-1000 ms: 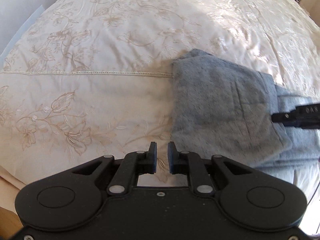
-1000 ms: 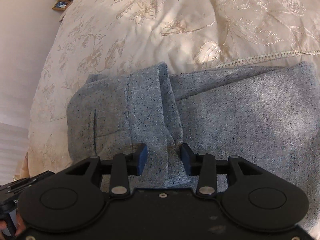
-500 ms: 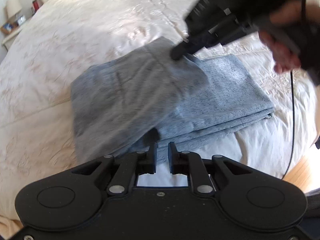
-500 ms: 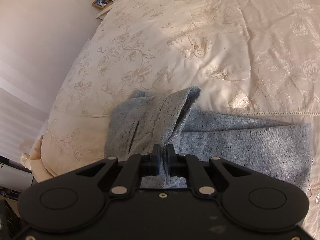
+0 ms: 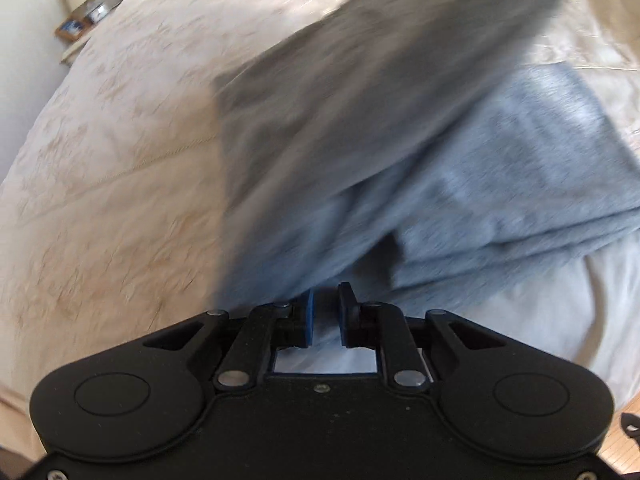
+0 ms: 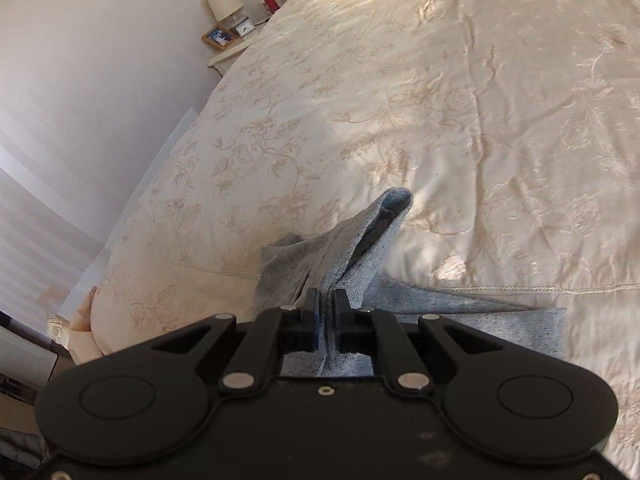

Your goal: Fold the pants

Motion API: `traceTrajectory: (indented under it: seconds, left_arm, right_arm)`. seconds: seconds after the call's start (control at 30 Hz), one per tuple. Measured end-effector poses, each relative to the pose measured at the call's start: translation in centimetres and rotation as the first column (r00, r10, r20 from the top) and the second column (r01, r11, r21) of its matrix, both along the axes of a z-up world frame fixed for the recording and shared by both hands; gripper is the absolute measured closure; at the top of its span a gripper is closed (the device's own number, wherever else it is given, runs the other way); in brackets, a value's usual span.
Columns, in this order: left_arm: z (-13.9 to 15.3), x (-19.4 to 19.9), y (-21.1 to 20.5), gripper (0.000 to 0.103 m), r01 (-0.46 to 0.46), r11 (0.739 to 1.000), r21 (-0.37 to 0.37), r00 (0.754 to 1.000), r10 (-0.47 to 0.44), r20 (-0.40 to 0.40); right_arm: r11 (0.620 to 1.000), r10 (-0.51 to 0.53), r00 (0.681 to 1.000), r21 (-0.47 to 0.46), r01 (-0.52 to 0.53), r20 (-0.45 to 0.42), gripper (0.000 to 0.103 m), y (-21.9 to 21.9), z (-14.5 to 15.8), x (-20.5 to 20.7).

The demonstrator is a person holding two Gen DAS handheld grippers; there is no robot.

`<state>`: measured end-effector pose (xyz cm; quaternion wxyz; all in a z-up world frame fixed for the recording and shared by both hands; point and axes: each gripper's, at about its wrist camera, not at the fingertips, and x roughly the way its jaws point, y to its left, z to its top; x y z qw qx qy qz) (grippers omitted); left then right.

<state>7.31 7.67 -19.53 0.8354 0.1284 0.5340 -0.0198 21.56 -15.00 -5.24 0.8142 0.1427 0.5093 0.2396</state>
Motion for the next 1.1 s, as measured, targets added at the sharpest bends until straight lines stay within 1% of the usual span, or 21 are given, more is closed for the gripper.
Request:
traceTrajectory:
  seconds: [0.1,0.23,0.3,0.33,0.37,0.43,0.5,0.53,0.57,0.63,0.7,0.73,0.8,0.87,0.93,1.0,1.03,1.1]
  left_arm:
    - [0.4,-1.3,2.5,0.079,-0.012,0.997,-0.077,1.0,0.013,0.001]
    - [1.1,-2.2,3.6,0.079,-0.038,0.989,-0.14,0.999,0.032,-0.044]
    - [1.5,-2.5,4.9,0.079,-0.069,0.979,-0.192,0.996,0.055,-0.076]
    - [1.8,-2.5,5.6,0.079,-0.085,0.972,-0.217,0.994,0.069,-0.084]
    - [2.3,-2.8,6.2,0.079,-0.1,0.966,-0.24,0.993,0.082,-0.085]
    - [3.5,-3.0,7.1,0.079,-0.124,0.953,-0.277,0.991,0.107,-0.075]
    - [4.7,-2.8,7.9,0.08,-0.14,0.943,-0.303,0.99,0.131,-0.052]
    - [5.4,-2.5,7.9,0.079,-0.145,0.938,-0.315,0.989,0.141,-0.035]
    - [5.9,-2.1,8.1,0.079,-0.152,0.934,-0.322,0.988,0.153,-0.022]
    - [6.8,-0.8,8.0,0.079,-0.168,0.926,-0.339,0.984,0.178,-0.001]
    - [7.1,0.8,7.7,0.079,-0.182,0.915,-0.361,0.98,0.2,0.013]
    - [7.1,1.7,7.6,0.079,-0.191,0.912,-0.363,0.977,0.212,0.016]
    - [7.0,3.5,7.1,0.079,-0.208,0.914,-0.348,0.974,0.228,0.016]
    - [6.7,4.9,6.5,0.079,-0.213,0.916,-0.34,0.973,0.232,0.014]
    - [5.9,6.6,5.9,0.076,-0.224,0.916,-0.334,0.972,0.235,-0.007]
    - [4.3,7.9,5.3,0.072,-0.237,0.917,-0.322,0.971,0.232,-0.057]
    - [3.2,8.5,5.1,0.072,-0.244,0.919,-0.309,0.97,0.227,-0.09]
    - [0.6,9.4,4.7,0.071,-0.269,0.933,-0.237,0.958,0.233,-0.167]
  right_arm:
    - [0.999,-0.039,0.999,-0.036,0.038,-0.035,0.095,-2.2,-1.2,-0.2]
    - [0.992,-0.089,0.99,-0.098,0.079,-0.108,0.095,-4.5,-4.8,-1.5]
    - [0.987,-0.125,0.98,-0.124,0.106,-0.154,0.096,-5.6,-7.1,-2.5]
    - [0.984,-0.142,0.976,-0.132,0.121,-0.166,0.102,-6.0,-7.9,-2.9]
    - [0.979,-0.164,0.971,-0.147,0.138,-0.177,0.101,-6.6,-8.8,-3.3]
    - [0.972,-0.203,0.96,-0.162,0.173,-0.192,0.101,-7.5,-9.8,-3.7]
    - [0.964,-0.244,0.948,-0.156,0.215,-0.204,0.1,-8.6,-10.3,-4.2]
    - [0.962,-0.261,0.943,-0.137,0.236,-0.205,0.094,-9.2,-10.4,-4.4]
    - [0.958,-0.282,0.938,-0.116,0.263,-0.2,0.09,-9.8,-10.4,-4.6]
    - [0.95,-0.313,0.934,-0.075,0.304,-0.174,0.068,-10.4,-10.1,-4.9]
    - [0.948,-0.317,0.932,-0.05,0.313,-0.174,0.066,-10.4,-10.0,-4.9]
    - [0.95,-0.313,0.932,-0.04,0.311,-0.183,0.065,-10.2,-10.1,-4.7]
    - [0.956,-0.292,0.936,-0.033,0.291,-0.197,0.064,-9.4,-10.3,-4.1]
    - [0.962,-0.272,0.943,-0.047,0.268,-0.191,0.064,-8.5,-10.7,-3.7]
    - [0.965,-0.26,0.947,-0.068,0.252,-0.188,0.063,-7.8,-11.2,-3.3]
    - [0.969,-0.245,0.95,-0.075,0.235,-0.196,0.063,-7.3,-11.8,-2.8]
    - [0.971,-0.237,0.95,-0.078,0.225,-0.204,0.062,-6.8,-12.2,-2.4]
    - [0.977,-0.208,0.954,-0.089,0.192,-0.217,0.062,-6.1,-13.0,-1.8]
